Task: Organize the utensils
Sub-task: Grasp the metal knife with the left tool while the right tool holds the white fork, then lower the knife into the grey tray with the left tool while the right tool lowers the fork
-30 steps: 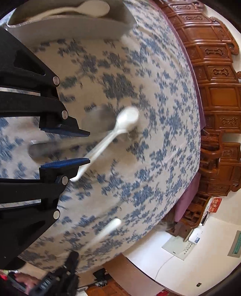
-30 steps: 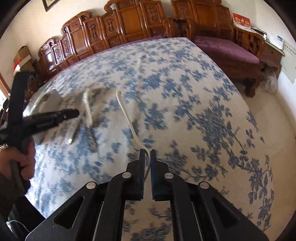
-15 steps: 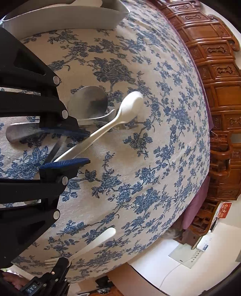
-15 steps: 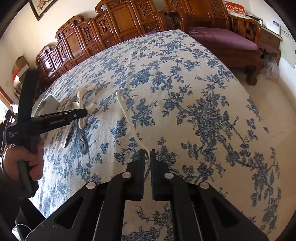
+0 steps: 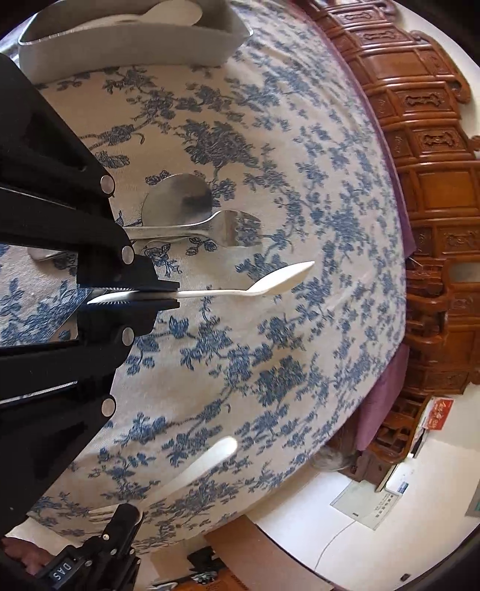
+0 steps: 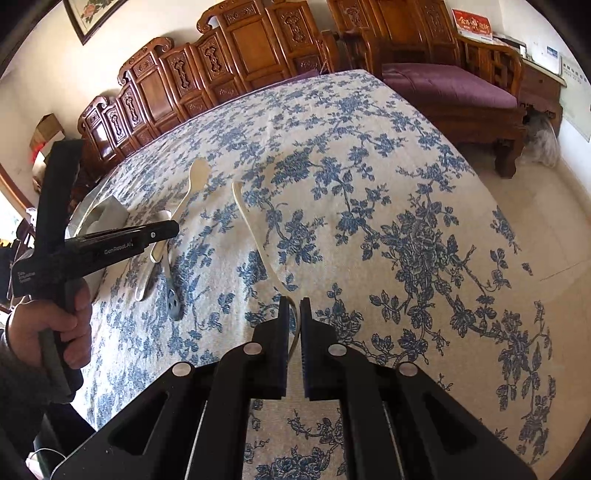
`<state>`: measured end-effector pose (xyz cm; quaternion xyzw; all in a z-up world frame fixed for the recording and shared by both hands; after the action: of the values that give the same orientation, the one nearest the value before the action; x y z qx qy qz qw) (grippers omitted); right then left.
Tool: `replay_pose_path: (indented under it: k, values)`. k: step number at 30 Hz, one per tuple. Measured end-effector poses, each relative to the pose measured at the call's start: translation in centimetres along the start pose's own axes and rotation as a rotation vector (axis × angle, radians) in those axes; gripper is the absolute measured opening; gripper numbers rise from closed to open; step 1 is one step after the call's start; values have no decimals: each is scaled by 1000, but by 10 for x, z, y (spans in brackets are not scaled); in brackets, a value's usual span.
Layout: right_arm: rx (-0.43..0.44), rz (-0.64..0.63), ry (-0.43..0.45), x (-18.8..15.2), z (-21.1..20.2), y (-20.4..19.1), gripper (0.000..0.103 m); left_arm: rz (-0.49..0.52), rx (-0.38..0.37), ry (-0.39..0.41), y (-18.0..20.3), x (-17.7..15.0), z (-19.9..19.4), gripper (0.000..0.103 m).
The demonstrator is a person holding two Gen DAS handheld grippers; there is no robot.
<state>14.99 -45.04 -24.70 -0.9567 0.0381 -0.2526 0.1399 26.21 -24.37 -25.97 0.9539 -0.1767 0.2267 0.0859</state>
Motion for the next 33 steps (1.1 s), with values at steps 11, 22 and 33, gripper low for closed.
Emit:
replay_pose_path:
  k: [11, 22, 33]
  values:
    - [-17, -64, 15, 0, -6, -24, 7, 62, 31, 80, 3, -3, -60, 3]
    - [-18, -153, 23, -6, -9, -60, 7, 29, 63, 127, -35, -16, -101, 3]
    - [5, -251, -10, -18, 10, -112, 7, -46, 106, 140, -102, -33, -124, 3]
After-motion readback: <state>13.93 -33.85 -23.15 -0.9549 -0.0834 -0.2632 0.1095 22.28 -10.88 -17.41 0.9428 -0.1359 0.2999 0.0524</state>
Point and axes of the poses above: each gripper's, at about its wrist camera, not at the fingertips, and z roughly the way its jaws point, y to its right, x to its top, the point moved 2 cm from there along z, roughly the way its jaws point, and after that the axes turned 4 degrees about -y, right-handed, at the moved point
